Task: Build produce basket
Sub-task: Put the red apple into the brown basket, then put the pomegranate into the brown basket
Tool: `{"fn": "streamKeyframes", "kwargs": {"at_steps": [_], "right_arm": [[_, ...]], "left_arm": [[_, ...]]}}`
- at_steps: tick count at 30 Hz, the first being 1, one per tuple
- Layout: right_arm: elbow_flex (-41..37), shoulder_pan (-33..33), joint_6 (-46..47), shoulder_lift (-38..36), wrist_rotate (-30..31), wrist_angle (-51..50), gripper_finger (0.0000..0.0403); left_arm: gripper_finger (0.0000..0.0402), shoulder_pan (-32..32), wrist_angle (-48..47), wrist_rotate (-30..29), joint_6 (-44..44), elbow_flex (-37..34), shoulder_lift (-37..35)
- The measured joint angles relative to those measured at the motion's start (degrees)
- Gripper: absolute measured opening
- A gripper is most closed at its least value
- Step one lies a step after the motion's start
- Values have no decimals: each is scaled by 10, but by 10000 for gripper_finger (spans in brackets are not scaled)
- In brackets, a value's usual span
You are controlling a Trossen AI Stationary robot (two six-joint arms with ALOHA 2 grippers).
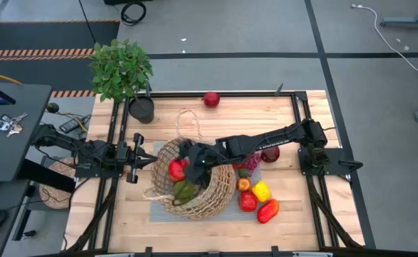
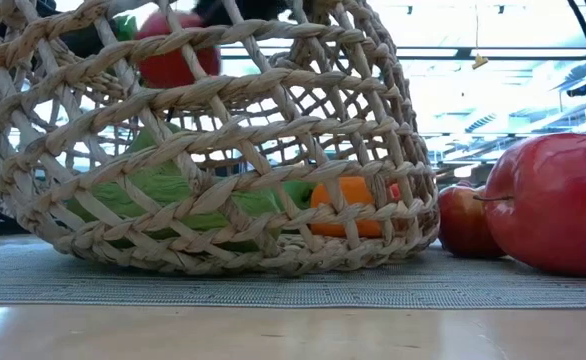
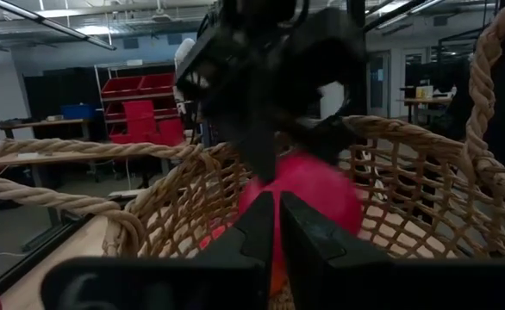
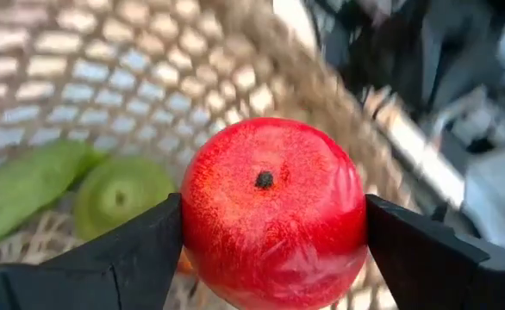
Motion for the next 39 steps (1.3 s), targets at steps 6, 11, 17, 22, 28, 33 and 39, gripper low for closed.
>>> {"fn": "streamKeyframes", "kwargs": {"at_steps": [6, 11, 17, 22, 28, 33, 39], "right_arm": [[0, -5, 64, 0, -1, -66, 344], [-7, -5, 99, 1, 3, -90, 347], [-7, -5, 123, 1, 3, -91, 390], [-7, -2, 116, -1, 24, -60, 389], [-7, 26, 32, -46, 181, 20, 387], [-7, 20, 34, -103, 241, 85, 385], [-17, -64, 144, -169, 223, 51, 372]], "left_arm": [[35, 0, 0, 0, 0, 0, 0], [34, 0, 0, 0, 0, 0, 0], [28, 0, 0, 0, 0, 0, 0], [35, 0, 0, 0, 0, 0, 0], [32, 0, 0, 0, 0, 0, 0], [29, 0, 0, 1, 0, 0, 0], [36, 0, 0, 1, 0, 0, 0]]}}
